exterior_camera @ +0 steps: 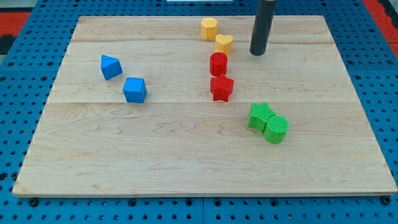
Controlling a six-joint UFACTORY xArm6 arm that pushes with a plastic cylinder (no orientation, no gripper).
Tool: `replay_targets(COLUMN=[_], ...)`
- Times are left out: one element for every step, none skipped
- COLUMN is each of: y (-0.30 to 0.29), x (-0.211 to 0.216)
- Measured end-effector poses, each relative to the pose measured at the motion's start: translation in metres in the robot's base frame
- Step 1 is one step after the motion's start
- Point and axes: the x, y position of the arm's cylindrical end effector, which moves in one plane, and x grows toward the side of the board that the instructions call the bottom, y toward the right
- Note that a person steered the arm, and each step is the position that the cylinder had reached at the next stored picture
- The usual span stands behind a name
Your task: Adjust the red circle and heart to the top of the red star
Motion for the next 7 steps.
replay_targets(y=[-0.016, -0.045, -0.046, -0.047, -0.028, -0.032, -0.054], x=[-0.006, -0.006, -0.006, -0.006, -0.013, -0.026, -0.028])
